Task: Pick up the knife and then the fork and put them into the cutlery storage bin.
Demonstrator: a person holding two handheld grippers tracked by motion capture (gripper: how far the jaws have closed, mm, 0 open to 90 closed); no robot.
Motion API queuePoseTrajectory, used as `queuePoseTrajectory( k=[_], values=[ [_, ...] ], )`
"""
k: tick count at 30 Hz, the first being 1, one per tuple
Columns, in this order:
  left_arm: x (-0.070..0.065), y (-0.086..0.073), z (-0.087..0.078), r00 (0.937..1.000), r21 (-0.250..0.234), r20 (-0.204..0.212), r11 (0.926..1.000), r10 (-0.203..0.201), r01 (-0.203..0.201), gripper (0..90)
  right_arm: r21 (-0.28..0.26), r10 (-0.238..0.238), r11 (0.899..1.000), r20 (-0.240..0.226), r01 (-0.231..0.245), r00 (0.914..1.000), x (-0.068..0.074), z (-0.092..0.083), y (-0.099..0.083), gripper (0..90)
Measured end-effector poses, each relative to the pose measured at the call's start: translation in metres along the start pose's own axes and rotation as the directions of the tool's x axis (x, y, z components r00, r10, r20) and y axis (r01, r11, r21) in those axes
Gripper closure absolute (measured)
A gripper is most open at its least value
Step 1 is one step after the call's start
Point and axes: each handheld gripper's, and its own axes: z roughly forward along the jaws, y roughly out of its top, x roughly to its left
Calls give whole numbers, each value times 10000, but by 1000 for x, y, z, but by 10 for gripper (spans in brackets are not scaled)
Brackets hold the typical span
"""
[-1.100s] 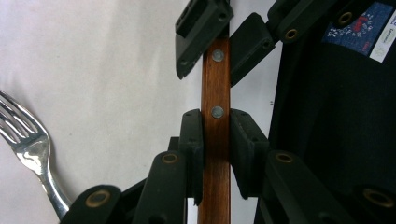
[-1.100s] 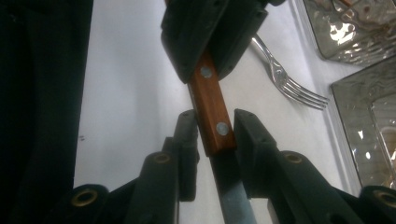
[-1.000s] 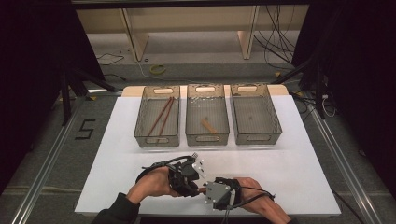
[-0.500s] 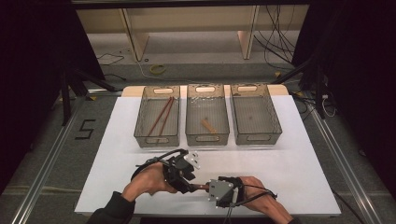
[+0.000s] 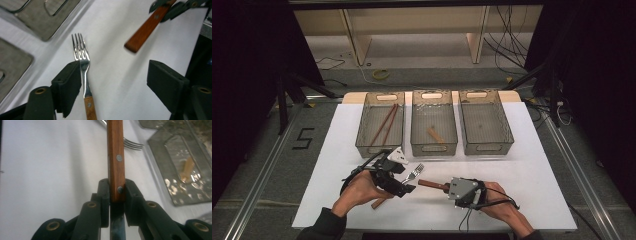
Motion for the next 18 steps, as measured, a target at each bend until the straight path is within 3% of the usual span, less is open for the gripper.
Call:
queuePoseTrajectory(
  k=[9, 18],
  values=[
    [8, -23, 7, 9961, -446, -499, 9965, -729, 707, 216, -246, 1034, 9944, 448, -1024, 9936, -23, -12, -11, 776],
    [13, -42, 10, 9865, -877, -787, 9867, -1440, 1370, 198, -650, 2225, 9738, 754, -2179, 9720, -52, -26, -18, 777]
  ],
)
